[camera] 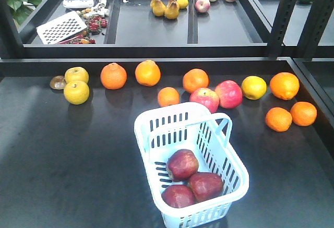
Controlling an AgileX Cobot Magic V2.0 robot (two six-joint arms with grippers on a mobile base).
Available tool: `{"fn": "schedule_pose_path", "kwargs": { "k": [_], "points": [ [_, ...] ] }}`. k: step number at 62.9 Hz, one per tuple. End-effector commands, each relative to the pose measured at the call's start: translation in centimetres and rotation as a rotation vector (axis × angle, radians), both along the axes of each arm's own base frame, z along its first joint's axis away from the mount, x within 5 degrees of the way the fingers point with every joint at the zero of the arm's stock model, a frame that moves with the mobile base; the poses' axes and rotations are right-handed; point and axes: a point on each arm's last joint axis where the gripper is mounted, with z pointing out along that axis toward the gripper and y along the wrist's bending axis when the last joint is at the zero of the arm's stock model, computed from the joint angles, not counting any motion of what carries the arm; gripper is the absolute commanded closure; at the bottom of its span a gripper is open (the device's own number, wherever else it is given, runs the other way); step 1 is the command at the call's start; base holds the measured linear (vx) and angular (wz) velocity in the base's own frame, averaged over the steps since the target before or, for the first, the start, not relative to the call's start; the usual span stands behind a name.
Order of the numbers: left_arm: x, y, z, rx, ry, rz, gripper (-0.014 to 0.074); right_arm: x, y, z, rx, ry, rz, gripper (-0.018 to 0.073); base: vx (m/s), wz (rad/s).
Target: Pick three apples into basket with both arms
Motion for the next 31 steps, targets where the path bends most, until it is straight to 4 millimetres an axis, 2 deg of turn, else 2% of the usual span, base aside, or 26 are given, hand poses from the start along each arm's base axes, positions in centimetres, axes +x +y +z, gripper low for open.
{"fn": "schedule_pose_path", "kwargs": {
  "k": [1, 31],
  "points": [
    [-0.05, -0.01, 0.65, -0.006, -0.088, 0.0, 0.0603, 0.0, 0.12, 0.31, -0.018, -0.075, 0.013, 0.0564, 0.0, 0.0],
    [-0.05, -0.01, 0.65, -0.006, -0.088, 0.0, 0.0603, 0.0, 0.12, 0.28, -0.018, -0.073, 0.012, 0.0564, 0.0, 0.0]
  ]
}}
